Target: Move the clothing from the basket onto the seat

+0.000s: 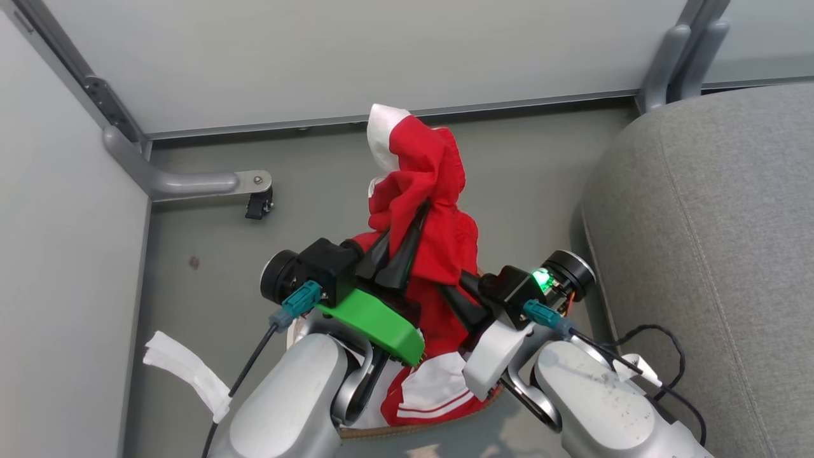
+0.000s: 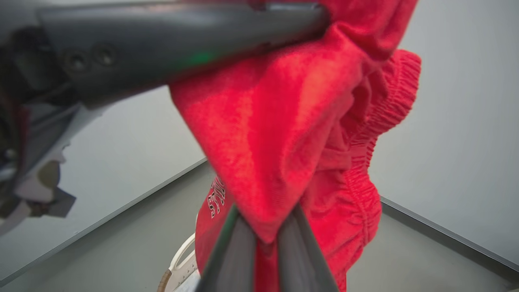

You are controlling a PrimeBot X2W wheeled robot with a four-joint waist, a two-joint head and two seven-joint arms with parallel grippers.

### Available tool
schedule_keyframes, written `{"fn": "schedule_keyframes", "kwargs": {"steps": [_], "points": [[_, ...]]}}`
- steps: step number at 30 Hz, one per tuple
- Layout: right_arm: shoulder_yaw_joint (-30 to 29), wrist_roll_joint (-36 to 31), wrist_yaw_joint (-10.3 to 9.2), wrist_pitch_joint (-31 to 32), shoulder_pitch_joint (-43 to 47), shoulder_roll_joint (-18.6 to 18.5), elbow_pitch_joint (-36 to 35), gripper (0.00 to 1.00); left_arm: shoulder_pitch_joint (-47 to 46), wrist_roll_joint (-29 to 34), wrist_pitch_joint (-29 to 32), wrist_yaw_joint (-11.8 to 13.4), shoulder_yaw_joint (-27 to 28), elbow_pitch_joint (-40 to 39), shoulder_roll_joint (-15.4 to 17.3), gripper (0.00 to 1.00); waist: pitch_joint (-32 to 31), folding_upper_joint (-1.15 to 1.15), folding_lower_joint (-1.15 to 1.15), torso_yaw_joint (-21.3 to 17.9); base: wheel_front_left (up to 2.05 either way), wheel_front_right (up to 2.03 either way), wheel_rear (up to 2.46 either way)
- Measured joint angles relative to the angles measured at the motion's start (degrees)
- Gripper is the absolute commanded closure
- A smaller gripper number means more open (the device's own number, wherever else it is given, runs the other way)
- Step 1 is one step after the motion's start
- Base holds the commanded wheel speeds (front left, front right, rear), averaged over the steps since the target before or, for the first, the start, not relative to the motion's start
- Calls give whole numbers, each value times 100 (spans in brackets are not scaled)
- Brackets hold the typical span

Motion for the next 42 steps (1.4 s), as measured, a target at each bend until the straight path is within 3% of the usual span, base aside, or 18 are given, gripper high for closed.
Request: {"fn": "schedule_keyframes", "kwargs": {"steps": [7, 8, 9, 10, 20, 29, 36, 42], "points": [[-232, 33, 0, -1, 192, 8, 48, 100, 29, 59, 3, 68, 209, 103, -4, 100, -2, 0, 0, 4, 0, 0, 0], [-296, 34, 0, -1, 231, 8, -3, 100, 49, 97, 3, 80, 278, 123, -7, 65, -4, 0, 0, -22, 0, 0, 0], [-369, 36, 0, -2, 268, 11, -74, 100, 78, 147, 4, 82, 353, 143, -7, 23, -5, 0, 0, -52, 0, 0, 0], [-437, 41, 1, -8, 300, 15, -132, 100, 101, 188, 3, 83, 405, 153, -8, 0, -6, 0, 0, -77, 0, 0, 0], [-954, 29, 0, -8, 765, -3, -1015, 100, 515, 736, 0, -4, 1159, 428, 7, 0, 12, 0, 0, -571, 0, 0, 0], [-1294, 134, 0, -8, 1045, -8, -1584, 100, 689, 1104, -1, -122, 1646, 568, 54, 0, 103, 0, 0, -1618, 0, 0, 0], [-1657, 205, 0, -8, 1261, -3, -1808, 100, 764, 1257, -1, -145, 1686, 603, 110, 0, 239, 0, 0, -2578, 0, 0, 0], [-2291, 155, 0, -8, 1534, -9, -2095, 100, 697, 1202, 0, -147, 1234, 711, 145, 0, 400, 0, 0, -3111, 0, 0, 0]]}}
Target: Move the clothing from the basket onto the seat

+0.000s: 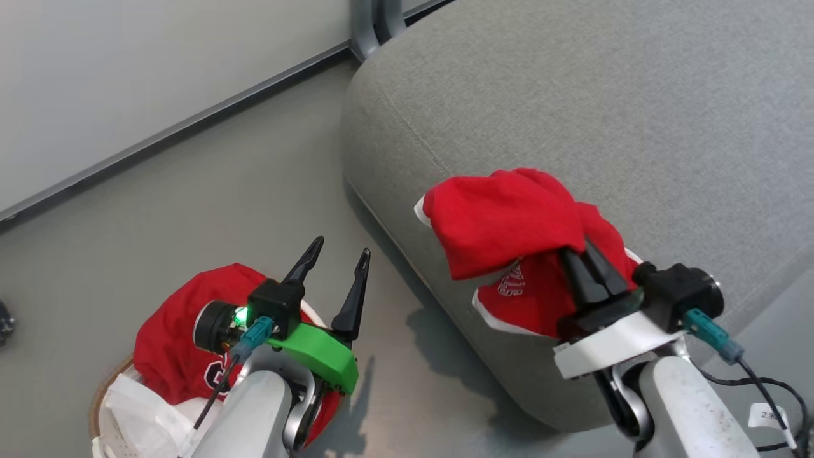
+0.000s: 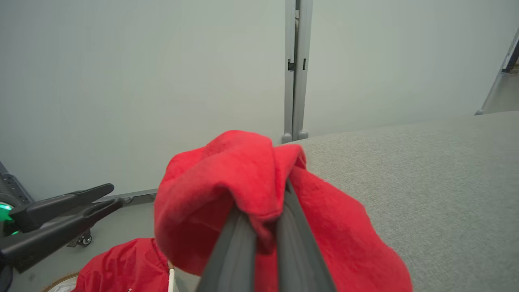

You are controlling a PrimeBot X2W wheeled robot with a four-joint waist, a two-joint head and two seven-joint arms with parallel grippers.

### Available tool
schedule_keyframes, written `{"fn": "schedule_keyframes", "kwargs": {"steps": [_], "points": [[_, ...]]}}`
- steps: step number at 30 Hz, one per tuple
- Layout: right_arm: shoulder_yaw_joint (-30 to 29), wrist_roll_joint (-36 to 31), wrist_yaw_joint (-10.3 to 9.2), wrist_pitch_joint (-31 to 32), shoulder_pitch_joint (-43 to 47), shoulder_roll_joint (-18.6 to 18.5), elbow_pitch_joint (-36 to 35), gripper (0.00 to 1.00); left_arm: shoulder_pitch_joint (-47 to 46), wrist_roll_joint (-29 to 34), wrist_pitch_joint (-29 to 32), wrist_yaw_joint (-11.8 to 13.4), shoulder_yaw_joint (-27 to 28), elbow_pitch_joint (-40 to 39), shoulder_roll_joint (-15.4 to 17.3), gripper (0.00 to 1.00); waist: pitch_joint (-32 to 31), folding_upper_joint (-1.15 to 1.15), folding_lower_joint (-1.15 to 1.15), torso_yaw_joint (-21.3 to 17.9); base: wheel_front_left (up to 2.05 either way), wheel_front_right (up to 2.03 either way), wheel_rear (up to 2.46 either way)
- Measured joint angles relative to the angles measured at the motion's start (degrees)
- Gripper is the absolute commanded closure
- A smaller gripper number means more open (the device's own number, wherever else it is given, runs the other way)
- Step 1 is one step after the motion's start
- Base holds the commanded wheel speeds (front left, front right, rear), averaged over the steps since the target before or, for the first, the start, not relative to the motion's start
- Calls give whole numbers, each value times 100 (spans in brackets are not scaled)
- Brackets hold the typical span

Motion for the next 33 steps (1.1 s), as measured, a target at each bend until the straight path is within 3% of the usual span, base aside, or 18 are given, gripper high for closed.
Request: {"fn": "schedule_keyframes", "kwargs": {"steps": [6, 11, 19, 33], "points": [[-703, -292, 0, 0, -63, 2, -190, 100, -168, -147, -1, 0, -326, 35, 159, 0, 300, 0, 0, -210, 0, 0, 0], [-945, -779, 0, 0, -706, -4, -80, 100, -276, -179, 0, -1, -463, -34, 370, 0, 602, 0, 0, -259, 0, 0, 0], [-1181, -1373, 1, 0, -2279, -234, 668, 100, -505, -140, -1, -2, -531, -324, 838, 0, 1265, 0, 0, -249, 0, 0, 0], [-2867, -2510, 1, 0, -4278, -898, 2383, 100, -1336, -224, 0, -7, -1046, -710, 1101, 0, 2480, 0, 0, 387, 0, 0, 0]]}}
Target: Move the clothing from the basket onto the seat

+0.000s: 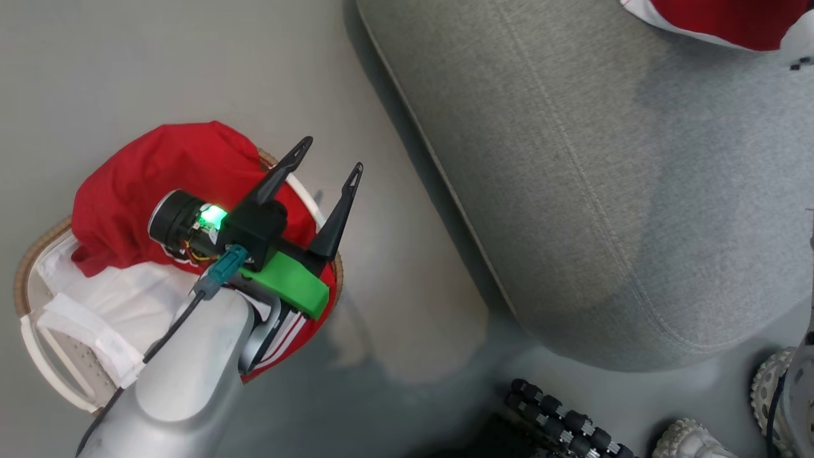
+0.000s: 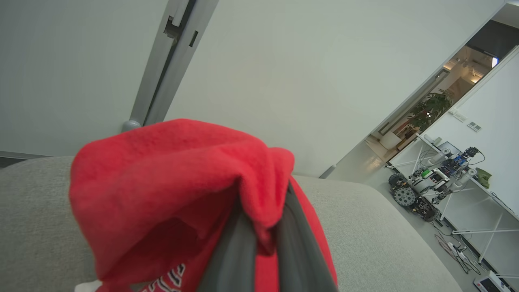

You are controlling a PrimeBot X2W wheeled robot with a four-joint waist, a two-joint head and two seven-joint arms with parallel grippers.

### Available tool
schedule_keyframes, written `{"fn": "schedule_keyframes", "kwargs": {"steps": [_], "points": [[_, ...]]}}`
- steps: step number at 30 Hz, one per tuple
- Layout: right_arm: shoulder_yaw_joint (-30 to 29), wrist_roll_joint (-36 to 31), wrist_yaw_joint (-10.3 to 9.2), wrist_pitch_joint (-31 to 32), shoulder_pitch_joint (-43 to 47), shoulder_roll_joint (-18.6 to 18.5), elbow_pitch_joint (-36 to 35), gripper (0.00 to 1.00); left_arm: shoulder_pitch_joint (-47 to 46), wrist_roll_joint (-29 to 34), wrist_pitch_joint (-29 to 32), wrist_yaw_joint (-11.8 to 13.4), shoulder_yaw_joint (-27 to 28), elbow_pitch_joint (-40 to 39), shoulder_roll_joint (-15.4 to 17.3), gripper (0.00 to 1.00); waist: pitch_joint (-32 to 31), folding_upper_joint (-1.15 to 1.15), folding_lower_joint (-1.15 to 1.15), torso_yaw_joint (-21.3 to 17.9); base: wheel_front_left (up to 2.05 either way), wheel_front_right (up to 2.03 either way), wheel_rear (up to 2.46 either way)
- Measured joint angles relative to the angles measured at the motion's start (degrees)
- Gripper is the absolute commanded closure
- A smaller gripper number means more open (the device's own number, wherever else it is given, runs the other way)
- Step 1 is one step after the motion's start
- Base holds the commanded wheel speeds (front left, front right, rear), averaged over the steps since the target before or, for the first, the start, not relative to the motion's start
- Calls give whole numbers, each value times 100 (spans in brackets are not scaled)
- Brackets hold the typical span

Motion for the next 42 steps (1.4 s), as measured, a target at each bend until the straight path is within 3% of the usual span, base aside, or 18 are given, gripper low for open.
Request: {"fn": "schedule_keyframes", "kwargs": {"steps": [6, 7, 8, 9, 18, 24, 34, 42], "points": [[-759, -346, 0, 0, -344, 104, 628, 100, -188, -29, -1, 0, -16, -29, 24, 0, 361, 0, 0, 350, 0, 0, 0], [-832, -410, 0, 0, -341, 179, 692, 96, -202, -30, 0, 0, -10, -14, 24, 0, 409, 0, 0, 409, 0, 0, 0], [-864, -417, 0, 0, -331, 246, 684, 55, -213, -31, -1, 0, -4, -2, 23, 0, 440, 0, 0, 454, 0, 0, 0], [-905, -417, 0, 0, -311, 334, 658, 0, -222, -42, -1, 0, 10, 20, 15, 0, 471, 0, 0, 510, 0, 0, 0], [-679, -210, 0, 0, 842, 538, 23, 0, 82, -118, -1, 0, 430, 246, -154, 0, 228, 0, 0, 762, 0, 0, 0], [-62, 332, 0, -1, 1489, 595, -648, 0, 485, -74, -1, 0, 854, 365, -330, 0, -265, 0, 0, 811, 0, 0, 0], [1334, 917, 0, -1, 2251, 658, -1002, 0, 1185, 149, 0, 0, 1795, 547, -738, 0, -1159, 0, 0, 1047, 0, 0, 0], [1684, 1274, 0, 0, 2826, 798, -1020, 0, 1648, 372, -1, 0, 2471, 645, -935, 0, -1757, 0, 0, 1402, 0, 0, 0]]}}
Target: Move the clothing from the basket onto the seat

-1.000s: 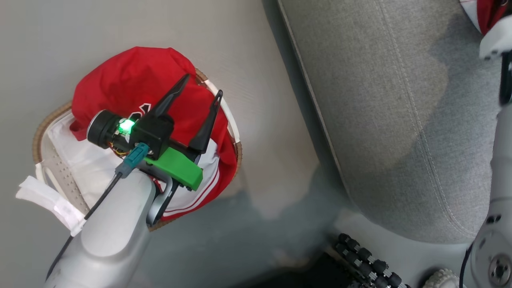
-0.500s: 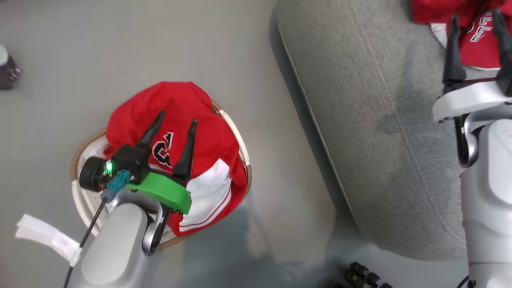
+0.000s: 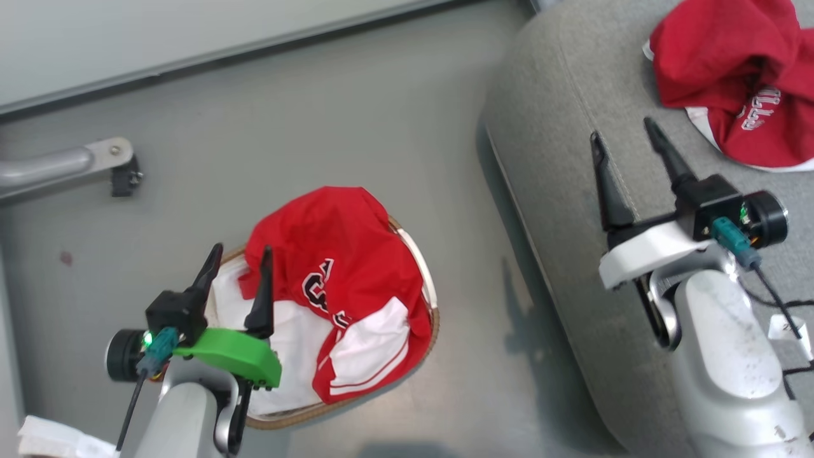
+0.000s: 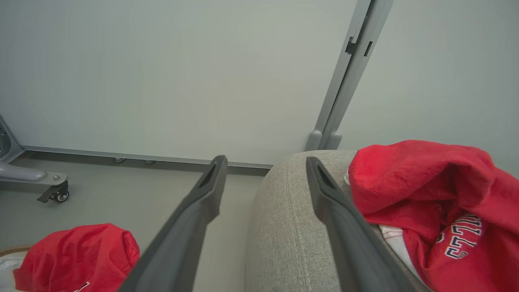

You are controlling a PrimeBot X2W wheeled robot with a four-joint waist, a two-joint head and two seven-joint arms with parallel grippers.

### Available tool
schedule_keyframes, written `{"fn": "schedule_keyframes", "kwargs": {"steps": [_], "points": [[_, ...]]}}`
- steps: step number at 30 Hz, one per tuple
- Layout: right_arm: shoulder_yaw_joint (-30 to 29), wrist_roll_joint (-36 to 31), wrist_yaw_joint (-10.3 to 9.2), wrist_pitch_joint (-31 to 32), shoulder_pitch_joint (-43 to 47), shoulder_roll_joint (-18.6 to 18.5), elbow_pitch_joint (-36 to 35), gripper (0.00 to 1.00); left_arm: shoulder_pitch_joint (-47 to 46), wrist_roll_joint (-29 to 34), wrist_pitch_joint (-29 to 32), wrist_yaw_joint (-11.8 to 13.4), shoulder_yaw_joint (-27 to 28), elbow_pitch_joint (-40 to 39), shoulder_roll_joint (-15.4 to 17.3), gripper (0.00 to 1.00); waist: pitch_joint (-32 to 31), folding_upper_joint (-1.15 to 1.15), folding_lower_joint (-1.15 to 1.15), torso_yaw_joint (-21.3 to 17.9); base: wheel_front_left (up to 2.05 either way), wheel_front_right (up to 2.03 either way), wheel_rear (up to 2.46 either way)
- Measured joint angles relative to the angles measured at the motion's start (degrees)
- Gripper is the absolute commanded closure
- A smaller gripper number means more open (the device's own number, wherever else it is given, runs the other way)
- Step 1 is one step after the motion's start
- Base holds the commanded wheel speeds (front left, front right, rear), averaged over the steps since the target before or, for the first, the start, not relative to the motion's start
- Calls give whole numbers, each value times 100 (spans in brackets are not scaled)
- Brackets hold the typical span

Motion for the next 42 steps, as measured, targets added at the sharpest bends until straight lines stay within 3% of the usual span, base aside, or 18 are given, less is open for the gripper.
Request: {"fn": "schedule_keyframes", "kwargs": {"steps": [14, 33, 42], "points": [[403, 532, 0, 0, 778, 102, 148, 0, 630, 360, 0, 0, 829, -66, -229, 0, -844, 0, 0, 611, 0, 0, 0], [569, 720, 0, 0, 1823, 109, 267, 0, 1663, 497, 0, 0, 942, -212, -301, 0, -1861, 0, 0, 867, 0, 0, 0], [526, 720, -1, 0, 1857, 107, 137, 0, 1765, 356, 0, 0, 825, -187, -313, 0, -1772, 0, 0, 847, 0, 0, 0]]}}
